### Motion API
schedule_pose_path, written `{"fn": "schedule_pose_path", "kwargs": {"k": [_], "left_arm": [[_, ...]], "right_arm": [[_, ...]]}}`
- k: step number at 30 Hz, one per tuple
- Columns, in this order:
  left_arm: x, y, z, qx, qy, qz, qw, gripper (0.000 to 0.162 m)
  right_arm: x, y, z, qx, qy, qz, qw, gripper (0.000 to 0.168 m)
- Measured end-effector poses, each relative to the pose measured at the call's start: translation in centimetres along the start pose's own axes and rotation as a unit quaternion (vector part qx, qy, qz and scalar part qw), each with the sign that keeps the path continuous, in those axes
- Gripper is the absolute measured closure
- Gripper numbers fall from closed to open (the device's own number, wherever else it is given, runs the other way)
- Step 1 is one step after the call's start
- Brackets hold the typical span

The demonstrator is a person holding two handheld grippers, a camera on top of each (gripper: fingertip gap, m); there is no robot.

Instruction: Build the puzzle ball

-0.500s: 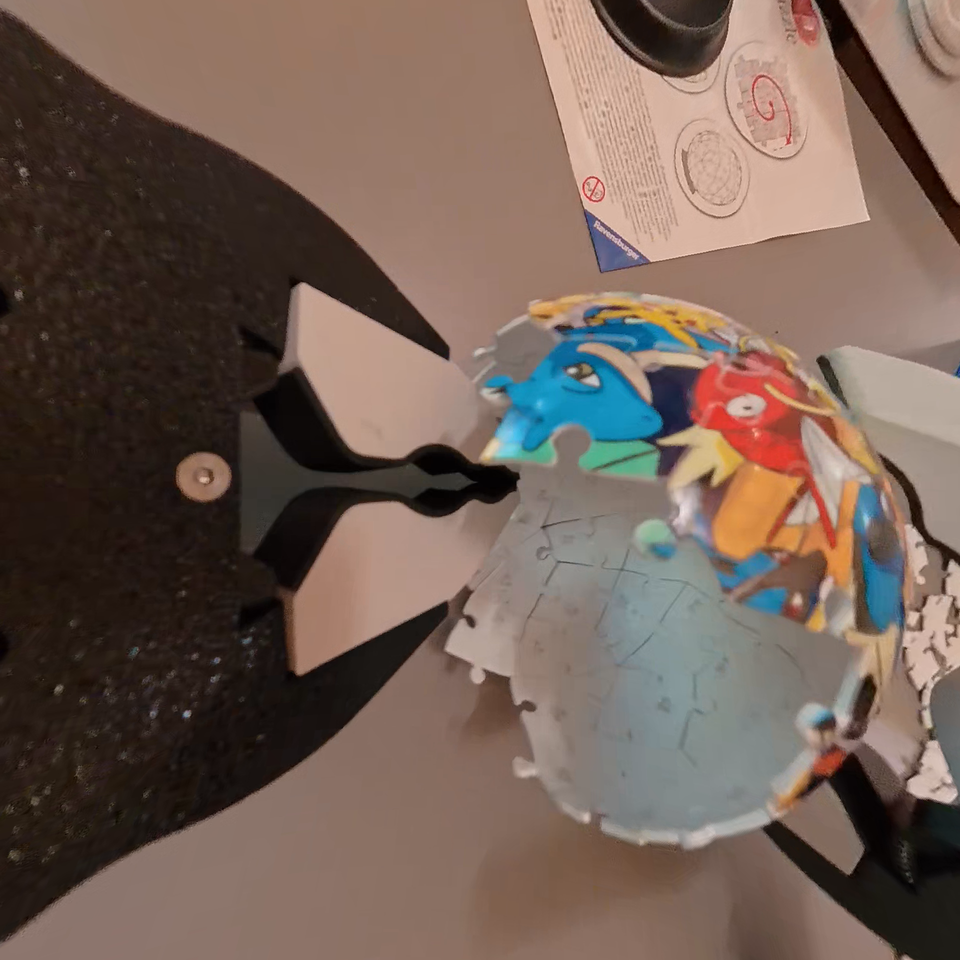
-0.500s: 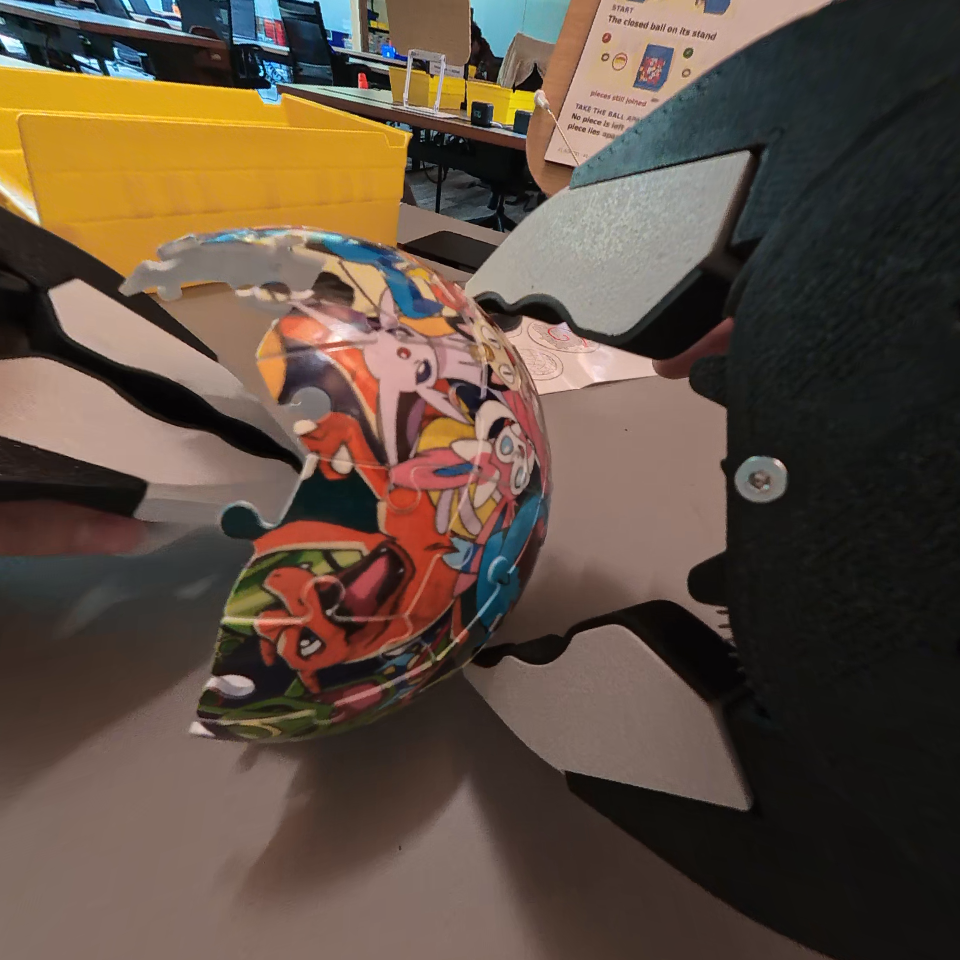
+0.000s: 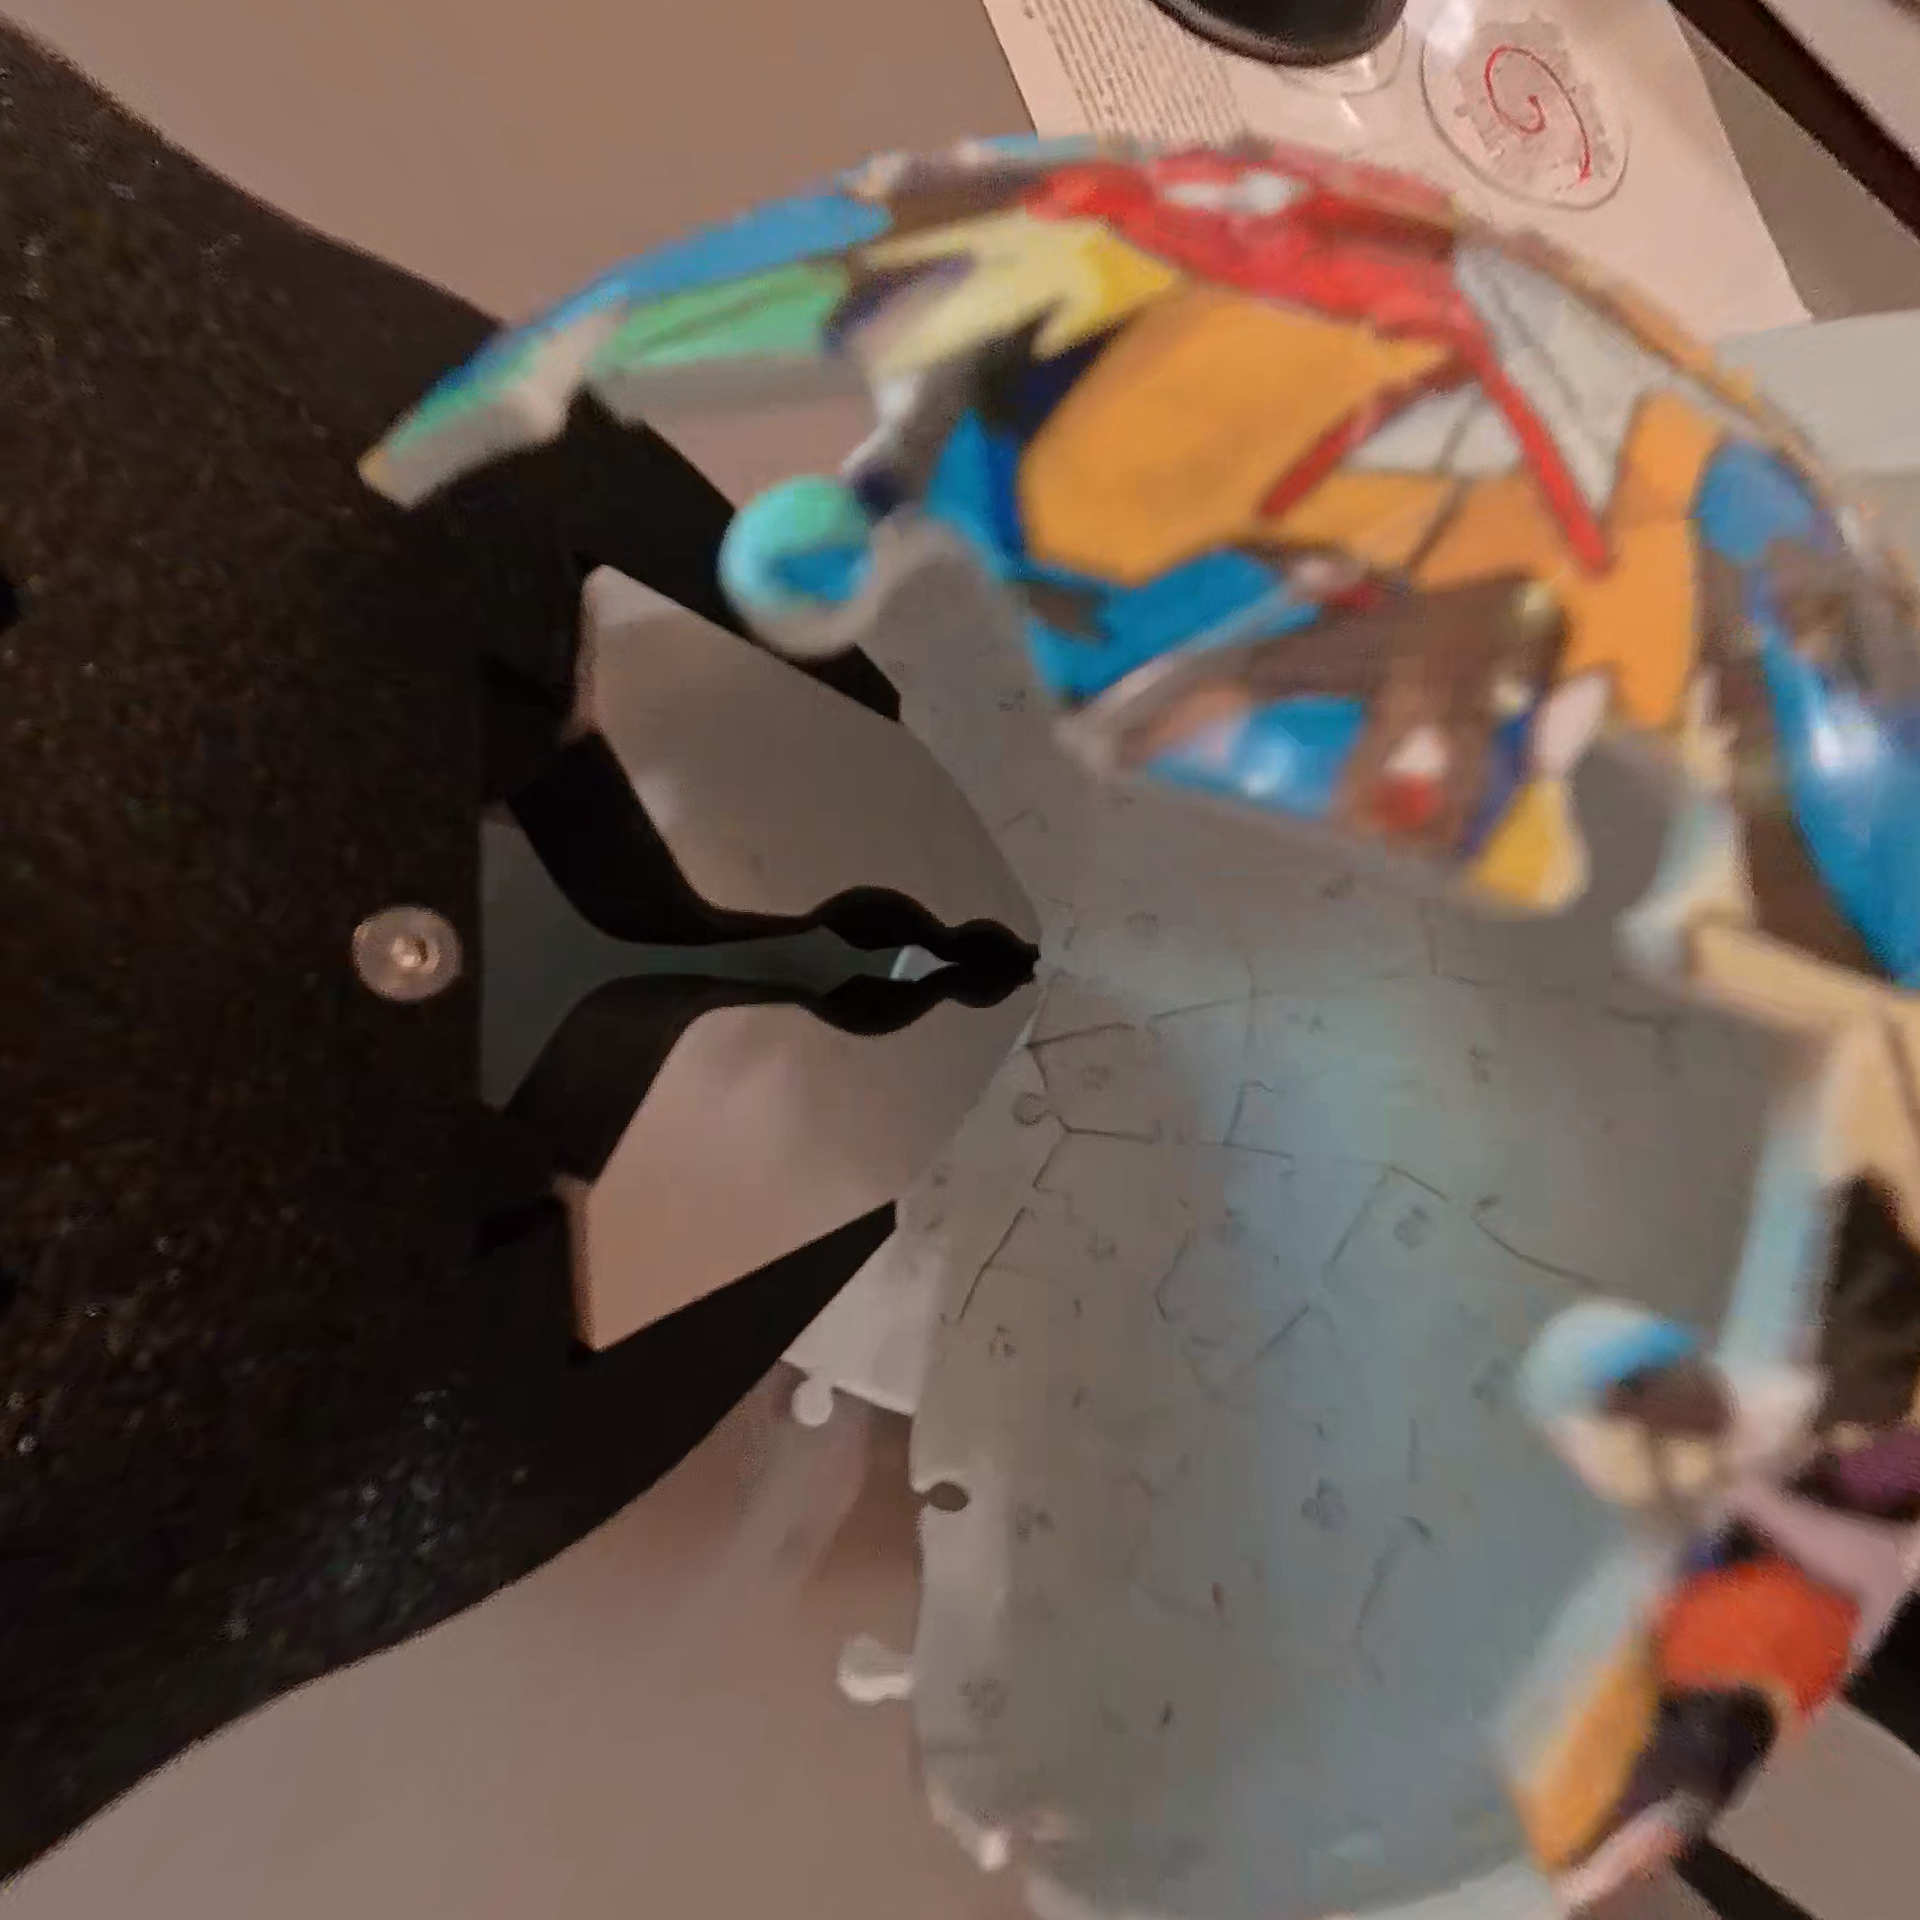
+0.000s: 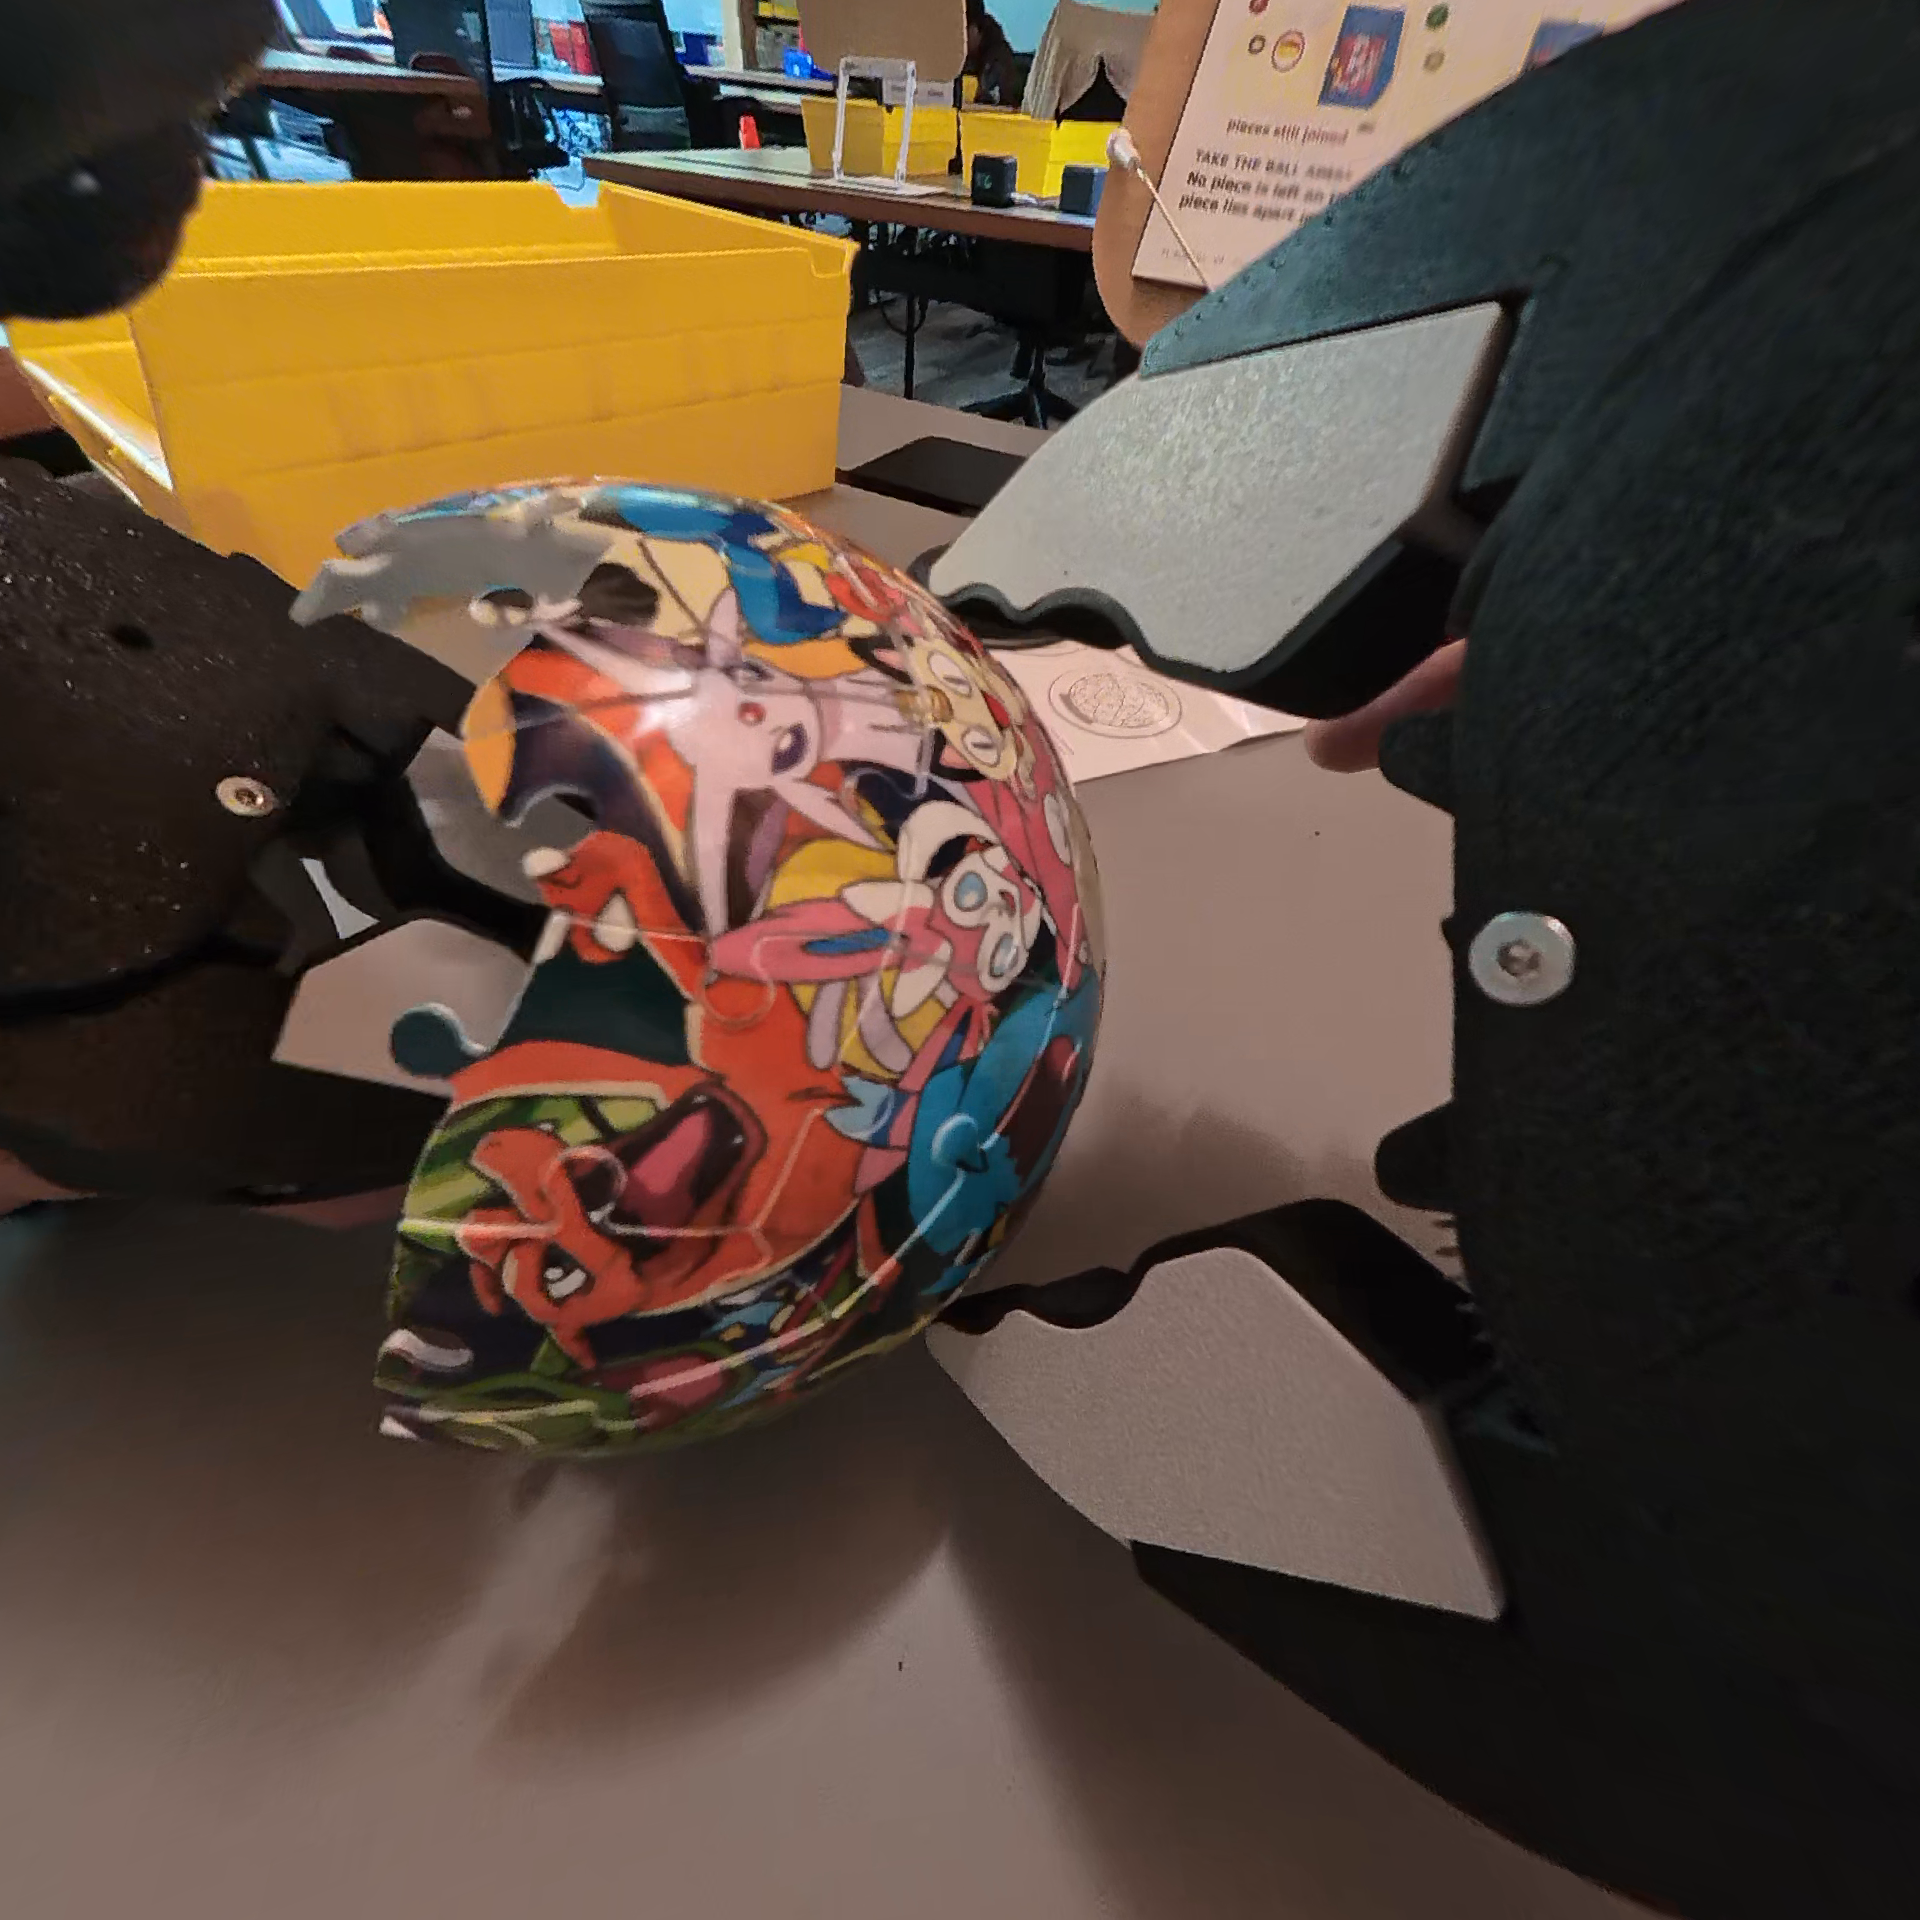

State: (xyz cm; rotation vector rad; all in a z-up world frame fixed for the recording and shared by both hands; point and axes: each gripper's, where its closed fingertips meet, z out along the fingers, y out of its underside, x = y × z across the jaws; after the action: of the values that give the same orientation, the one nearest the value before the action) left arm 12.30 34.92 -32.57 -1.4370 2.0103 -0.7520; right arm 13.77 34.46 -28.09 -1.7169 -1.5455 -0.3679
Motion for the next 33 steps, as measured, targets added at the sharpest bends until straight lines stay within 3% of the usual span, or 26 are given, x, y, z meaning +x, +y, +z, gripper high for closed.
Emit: {"fn": "schedule_pose_path", "kwargs": {"k": [10, 15, 20, 23, 33], "left_arm": [[0.1, 0.3, 0.1, -0.007, 0.031, -0.03, 0.999, 0.162], [0.2, 0.4, -0.1, -0.01, 0.021, 0.007, 1.0, 0.162], [-0.1, 0.0, -0.5, 0.019, -0.007, 0.065, 0.998, 0.162], [-0.4, 0.1, -1.4, 0.036, -0.018, 0.051, 0.998, 0.162], [0.1, 1.3, -2.1, 0.024, -0.058, 0.116, 0.991, 0.162]], "right_arm": [[0.3, -0.5, 0.6, 0.037, -0.024, 0.038, 0.998, 0.046], [-0.1, -2.0, 0.8, 0.076, -0.022, 0.048, 0.996, 0.04], [-0.3, -1.9, 0.7, 0.052, -0.013, 0.015, 0.998, 0.039], [-0.3, -2.0, 0.6, 0.035, -0.001, -0.004, 0.999, 0.039], [-0.8, -3.3, 0.1, -0.024, 0.034, -0.097, 0.994, 0.039]]}}
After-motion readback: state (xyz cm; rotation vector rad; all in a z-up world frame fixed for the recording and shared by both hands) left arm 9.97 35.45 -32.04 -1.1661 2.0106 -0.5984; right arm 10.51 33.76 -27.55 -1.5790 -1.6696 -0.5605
